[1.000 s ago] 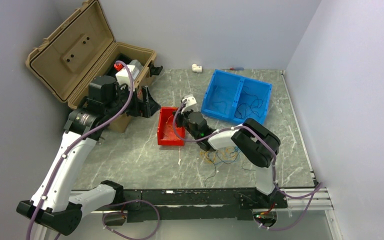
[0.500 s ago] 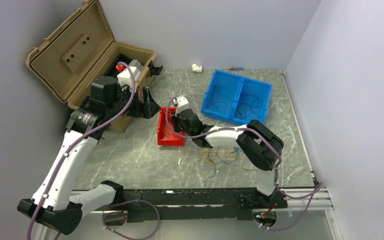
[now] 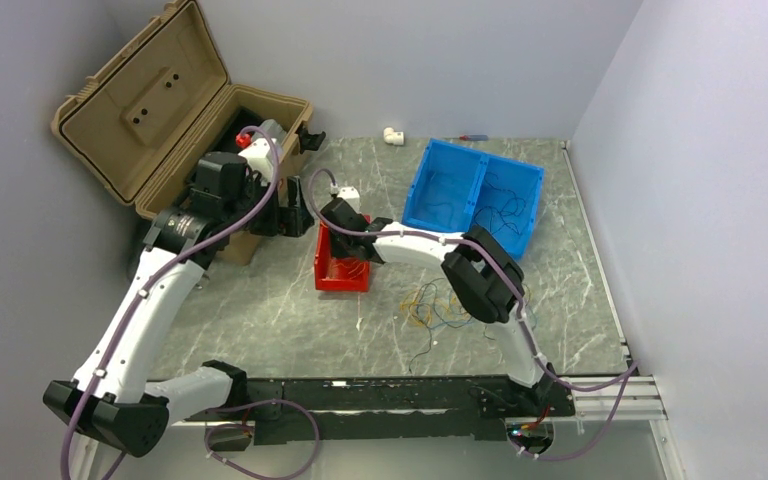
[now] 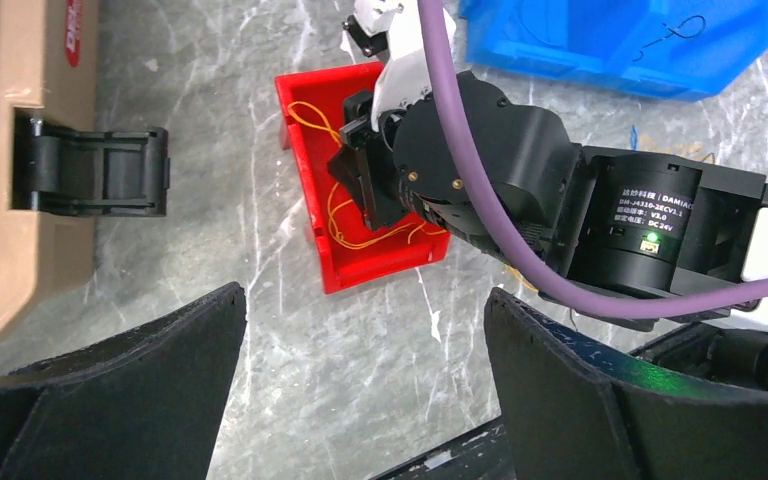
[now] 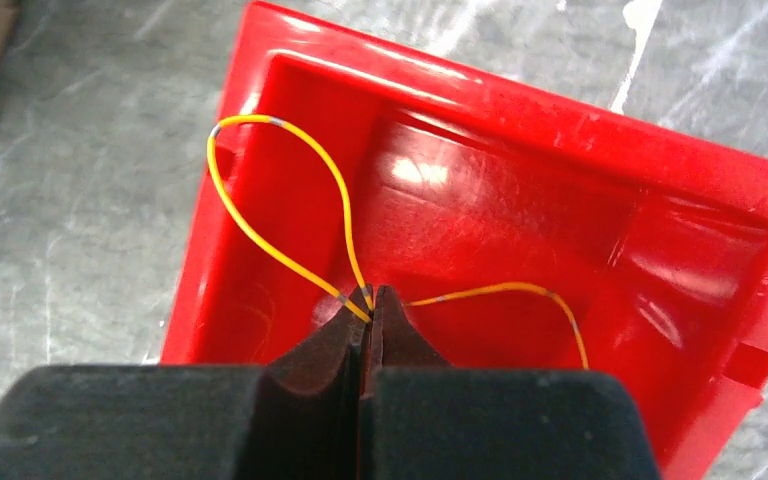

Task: Untangle the cables
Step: Place the cable in the bin.

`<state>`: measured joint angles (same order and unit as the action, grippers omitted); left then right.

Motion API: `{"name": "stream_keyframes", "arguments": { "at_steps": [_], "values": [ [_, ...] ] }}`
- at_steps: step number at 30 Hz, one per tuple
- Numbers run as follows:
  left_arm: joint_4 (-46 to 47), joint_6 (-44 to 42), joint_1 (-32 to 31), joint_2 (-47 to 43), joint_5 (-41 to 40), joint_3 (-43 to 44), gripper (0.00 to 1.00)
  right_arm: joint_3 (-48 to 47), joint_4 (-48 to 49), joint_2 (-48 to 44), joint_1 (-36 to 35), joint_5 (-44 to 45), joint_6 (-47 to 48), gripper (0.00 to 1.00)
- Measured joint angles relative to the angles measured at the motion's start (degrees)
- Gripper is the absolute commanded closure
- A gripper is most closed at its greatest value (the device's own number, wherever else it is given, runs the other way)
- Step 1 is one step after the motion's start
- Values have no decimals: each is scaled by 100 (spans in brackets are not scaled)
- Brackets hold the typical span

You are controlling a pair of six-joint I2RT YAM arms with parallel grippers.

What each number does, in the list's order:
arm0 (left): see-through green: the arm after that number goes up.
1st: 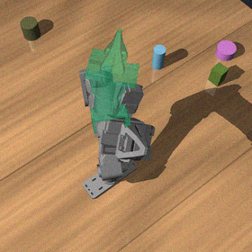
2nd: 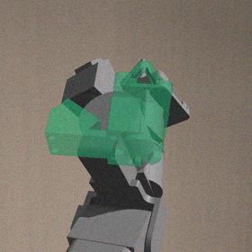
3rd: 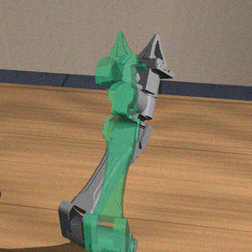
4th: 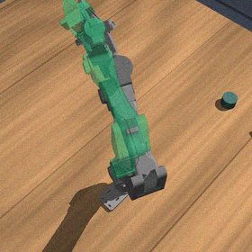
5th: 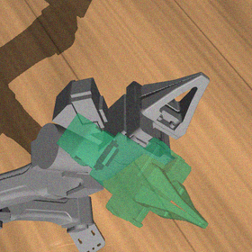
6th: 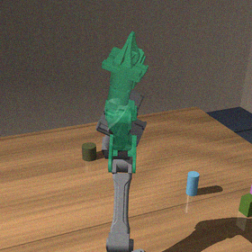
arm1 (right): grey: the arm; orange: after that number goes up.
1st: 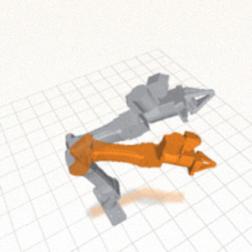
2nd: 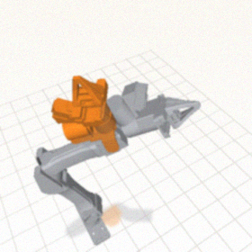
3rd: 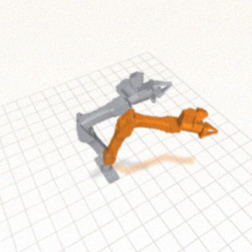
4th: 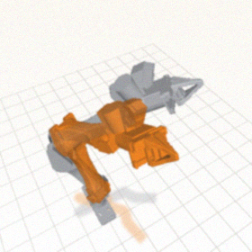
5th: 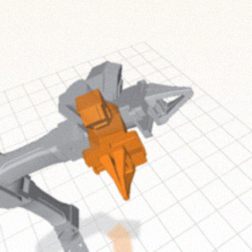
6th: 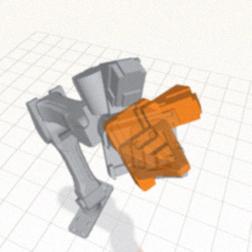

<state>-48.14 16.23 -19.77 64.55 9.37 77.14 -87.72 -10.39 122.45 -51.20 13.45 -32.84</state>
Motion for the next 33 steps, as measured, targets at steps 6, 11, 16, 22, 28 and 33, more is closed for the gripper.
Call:
{"name": "stream_keyframes", "arguments": {
  "at_steps": [6,11,16,22,28,33],
  "values": [
    [-37,-2,57,-101,-177,0,9,-710,-1158,455,-4,109,-645,93],
    [-42,0,63,-192,-175,-9,9,-903,-1569,492,-4,142,-855,72],
    [-50,2,63,-219,-173,-11,9,-874,-1753,315,-7,160,-868,68],
    [-59,15,70,-219,-164,-11,9,-990,-1987,105,-4,289,-855,63],
    [-52,24,72,-280,-129,-103,9,-968,-2024,-258,13,321,-855,54],
    [-63,92,72,-321,-20,-240,9,-638,-1998,-802,26,365,-855,51]
  ]
}}
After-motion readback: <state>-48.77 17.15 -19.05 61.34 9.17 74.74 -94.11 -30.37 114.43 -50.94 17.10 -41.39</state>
